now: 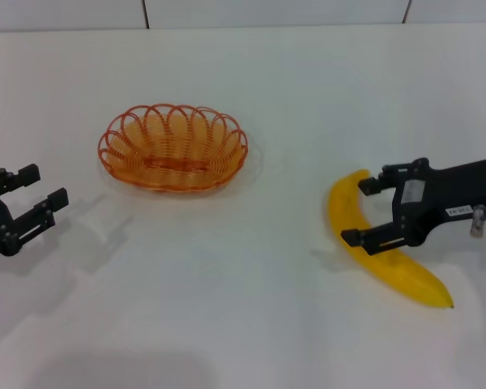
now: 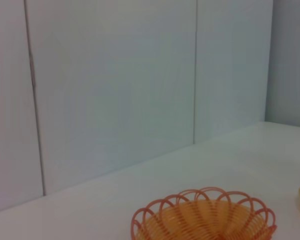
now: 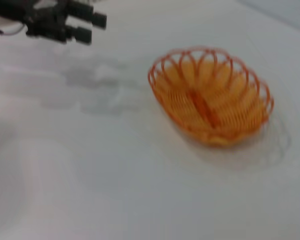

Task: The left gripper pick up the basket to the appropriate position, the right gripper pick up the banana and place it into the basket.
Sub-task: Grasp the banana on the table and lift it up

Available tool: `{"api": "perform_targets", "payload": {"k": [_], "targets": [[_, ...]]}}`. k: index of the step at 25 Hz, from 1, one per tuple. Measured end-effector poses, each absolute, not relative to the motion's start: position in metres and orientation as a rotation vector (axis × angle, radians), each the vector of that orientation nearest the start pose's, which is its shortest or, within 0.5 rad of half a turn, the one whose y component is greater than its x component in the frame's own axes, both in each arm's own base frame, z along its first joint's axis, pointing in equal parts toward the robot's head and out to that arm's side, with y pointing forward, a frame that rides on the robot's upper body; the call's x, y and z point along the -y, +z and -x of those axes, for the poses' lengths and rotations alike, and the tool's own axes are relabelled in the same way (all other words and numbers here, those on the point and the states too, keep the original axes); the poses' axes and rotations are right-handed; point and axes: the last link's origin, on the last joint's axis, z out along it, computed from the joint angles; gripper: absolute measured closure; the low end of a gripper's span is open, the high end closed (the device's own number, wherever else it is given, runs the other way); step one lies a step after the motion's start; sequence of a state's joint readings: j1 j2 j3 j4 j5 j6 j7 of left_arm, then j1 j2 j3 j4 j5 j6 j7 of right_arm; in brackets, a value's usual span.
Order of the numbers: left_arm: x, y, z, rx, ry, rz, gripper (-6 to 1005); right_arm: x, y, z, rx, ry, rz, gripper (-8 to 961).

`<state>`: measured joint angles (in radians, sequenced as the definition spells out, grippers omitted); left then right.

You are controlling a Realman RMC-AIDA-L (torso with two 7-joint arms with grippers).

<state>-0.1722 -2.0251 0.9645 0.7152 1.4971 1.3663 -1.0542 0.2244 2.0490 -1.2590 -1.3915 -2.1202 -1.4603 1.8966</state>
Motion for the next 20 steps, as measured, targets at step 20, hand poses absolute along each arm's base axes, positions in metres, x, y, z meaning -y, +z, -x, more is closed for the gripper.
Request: {"api": "perform_targets", "payload": {"k": [20], "targets": [[-0.282, 0.028, 0.330, 0.463, -0.651, 2.375, 427, -0.301, 0.004, -0.262, -0.783, -0.235, 2.759, 118]]}}
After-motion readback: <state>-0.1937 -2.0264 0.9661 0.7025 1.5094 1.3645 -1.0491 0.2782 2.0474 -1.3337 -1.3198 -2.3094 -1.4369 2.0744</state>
